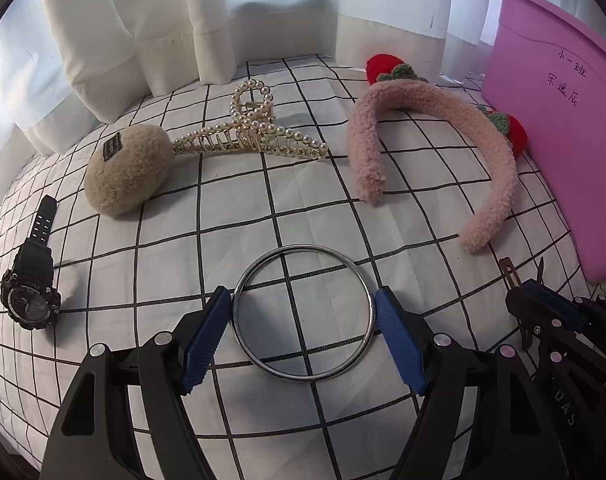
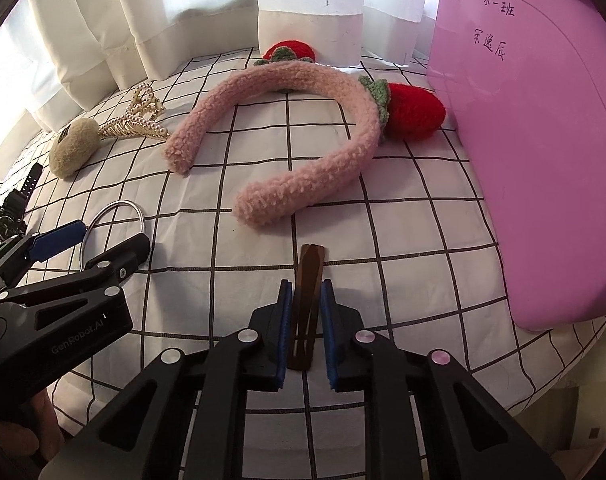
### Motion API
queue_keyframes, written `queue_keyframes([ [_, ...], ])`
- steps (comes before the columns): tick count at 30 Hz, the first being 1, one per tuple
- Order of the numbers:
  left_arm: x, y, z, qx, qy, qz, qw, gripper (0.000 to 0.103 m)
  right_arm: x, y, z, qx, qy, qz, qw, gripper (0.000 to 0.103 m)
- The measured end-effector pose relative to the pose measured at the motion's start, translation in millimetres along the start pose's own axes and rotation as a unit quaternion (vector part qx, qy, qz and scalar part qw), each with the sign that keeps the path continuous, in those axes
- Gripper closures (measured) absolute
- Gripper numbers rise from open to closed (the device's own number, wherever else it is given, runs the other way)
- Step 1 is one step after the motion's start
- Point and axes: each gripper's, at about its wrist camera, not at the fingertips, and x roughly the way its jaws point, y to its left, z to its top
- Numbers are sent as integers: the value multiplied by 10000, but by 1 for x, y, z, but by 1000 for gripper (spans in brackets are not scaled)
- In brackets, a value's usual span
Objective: Organize jewelry
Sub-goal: 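Grasp the large silver ring with the left tool while the right tool grasps the brown hair clip, then carry the ring and hair clip over the pink tub with both tools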
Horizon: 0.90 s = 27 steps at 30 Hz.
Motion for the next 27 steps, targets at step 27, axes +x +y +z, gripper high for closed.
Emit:
queue_keyframes([
  [27,-49,14,19,-146,-380,-104,9991,32,-46,-3,6,89,-278,328,9990,90],
])
